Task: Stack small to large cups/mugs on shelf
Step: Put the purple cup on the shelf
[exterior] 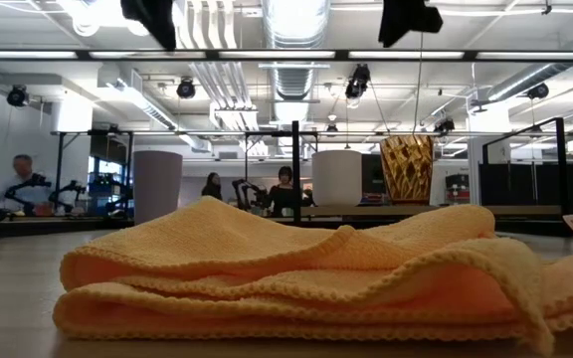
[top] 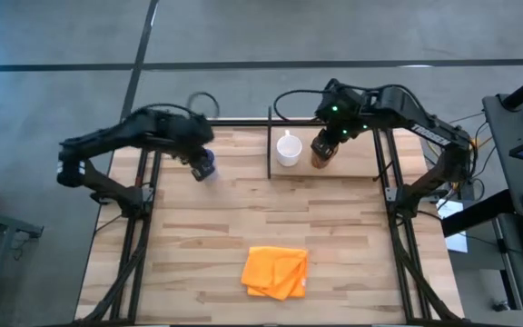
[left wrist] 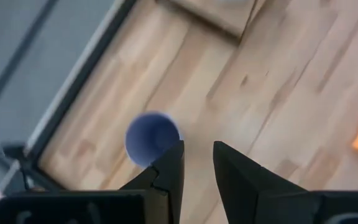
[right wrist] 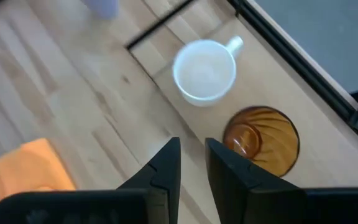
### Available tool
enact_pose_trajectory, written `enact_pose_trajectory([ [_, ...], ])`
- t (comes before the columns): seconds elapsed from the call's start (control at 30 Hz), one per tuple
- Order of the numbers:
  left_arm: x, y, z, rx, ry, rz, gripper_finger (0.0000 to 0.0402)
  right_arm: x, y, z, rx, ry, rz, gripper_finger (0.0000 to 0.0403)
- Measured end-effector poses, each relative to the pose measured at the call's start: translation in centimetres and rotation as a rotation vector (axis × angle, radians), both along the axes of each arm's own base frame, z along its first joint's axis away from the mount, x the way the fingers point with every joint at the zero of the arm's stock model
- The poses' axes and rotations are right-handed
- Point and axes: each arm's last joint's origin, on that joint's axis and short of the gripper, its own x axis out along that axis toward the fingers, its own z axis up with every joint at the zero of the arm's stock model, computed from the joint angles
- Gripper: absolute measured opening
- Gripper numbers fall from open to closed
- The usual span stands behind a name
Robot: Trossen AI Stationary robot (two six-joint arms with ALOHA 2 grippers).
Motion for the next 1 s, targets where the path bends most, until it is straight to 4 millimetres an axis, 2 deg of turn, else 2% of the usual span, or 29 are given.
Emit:
enact_pose_trajectory([
  [0.13, 1.9, 1.1, -4.4, -0.057, 0.152, 0.100, 0.0072, -0.1, 1.1, 1.5, -0.018, -0.053, 0.042, 0.0070],
  [0.27, 2.8, 2.7, -8.6, -0.071, 0.308, 0.181, 0.0072, -0.1, 2.2, 2.5, -0.028, -0.091, 0.085, 0.0069],
  [0.4, 3.3, 4.0, -11.1, -0.094, 0.355, 0.218, 0.0072, 0.0, 3.1, 2.7, -0.030, -0.099, 0.119, 0.0066],
  [0.5, 4.1, 4.4, -11.7, -0.106, 0.318, 0.177, 0.0072, 0.0, 3.5, 2.6, -0.027, -0.089, 0.135, 0.0065],
  [0.67, 5.1, 4.8, -11.7, -0.113, 0.213, 0.140, 0.0072, 0.2, 3.4, 1.8, -0.017, -0.055, 0.129, 0.0065],
  [1.0, 4.8, 5.7, -11.7, -0.116, 0.207, 0.175, 0.0072, 0.8, 3.3, -0.7, 0.008, 0.041, 0.128, 0.0063],
])
